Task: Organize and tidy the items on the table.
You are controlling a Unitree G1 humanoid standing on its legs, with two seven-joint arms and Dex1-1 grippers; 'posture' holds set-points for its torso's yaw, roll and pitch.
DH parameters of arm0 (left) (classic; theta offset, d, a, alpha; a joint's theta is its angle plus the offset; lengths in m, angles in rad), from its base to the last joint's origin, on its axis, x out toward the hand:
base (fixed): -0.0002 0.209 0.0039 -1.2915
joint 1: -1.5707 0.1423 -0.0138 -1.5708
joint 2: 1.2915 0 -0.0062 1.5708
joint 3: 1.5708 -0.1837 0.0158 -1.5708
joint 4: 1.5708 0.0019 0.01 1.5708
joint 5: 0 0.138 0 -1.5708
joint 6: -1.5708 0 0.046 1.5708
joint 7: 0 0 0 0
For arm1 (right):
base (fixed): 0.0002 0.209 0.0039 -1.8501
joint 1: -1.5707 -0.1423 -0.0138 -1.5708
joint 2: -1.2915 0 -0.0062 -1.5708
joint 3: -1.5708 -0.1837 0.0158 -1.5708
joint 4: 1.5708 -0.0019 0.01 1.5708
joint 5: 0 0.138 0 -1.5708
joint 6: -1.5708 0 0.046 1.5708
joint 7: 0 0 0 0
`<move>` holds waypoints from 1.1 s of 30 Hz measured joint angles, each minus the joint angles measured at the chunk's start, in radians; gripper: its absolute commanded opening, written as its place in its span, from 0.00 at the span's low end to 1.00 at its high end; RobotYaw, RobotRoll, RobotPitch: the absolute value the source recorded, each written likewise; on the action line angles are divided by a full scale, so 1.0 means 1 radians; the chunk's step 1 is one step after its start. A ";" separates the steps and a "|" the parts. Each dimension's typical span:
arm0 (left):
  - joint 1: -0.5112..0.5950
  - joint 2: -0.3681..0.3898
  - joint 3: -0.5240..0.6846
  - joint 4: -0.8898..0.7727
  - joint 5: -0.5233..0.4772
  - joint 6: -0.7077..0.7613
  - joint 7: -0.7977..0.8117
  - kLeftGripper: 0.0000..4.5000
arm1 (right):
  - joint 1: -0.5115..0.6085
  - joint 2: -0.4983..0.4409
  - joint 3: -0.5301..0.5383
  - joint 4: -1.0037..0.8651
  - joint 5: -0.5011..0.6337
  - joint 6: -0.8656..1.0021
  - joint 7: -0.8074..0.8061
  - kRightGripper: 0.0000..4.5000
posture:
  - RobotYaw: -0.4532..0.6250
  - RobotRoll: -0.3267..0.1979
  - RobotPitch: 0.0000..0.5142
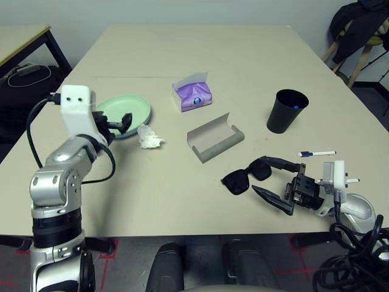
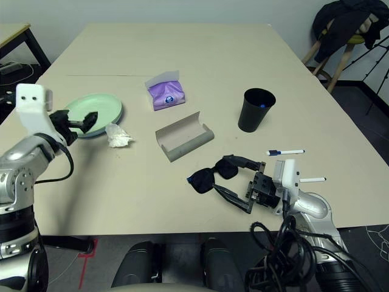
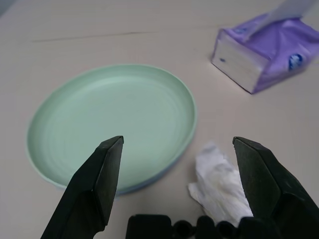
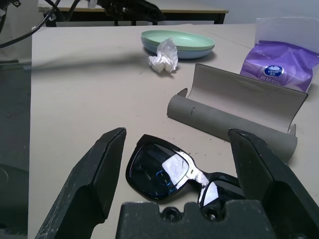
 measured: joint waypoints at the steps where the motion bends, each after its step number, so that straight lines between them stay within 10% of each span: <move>1: 0.010 0.000 -0.013 -0.011 -0.007 0.010 -0.012 0.99 | -0.001 0.000 0.000 0.000 0.000 0.000 0.000 1.00 | 0.46 0.62 0.20; 29: 0.050 -0.013 -0.253 0.146 0.122 -0.149 -0.089 0.99 | -0.001 0.000 0.000 0.005 -0.015 -0.024 -0.016 1.00 | 0.44 0.62 0.19; 33: 0.014 -0.012 -0.267 0.213 0.166 -0.198 -0.089 0.76 | -0.001 -0.001 0.000 0.005 -0.021 -0.031 -0.020 1.00 | 0.43 0.62 0.19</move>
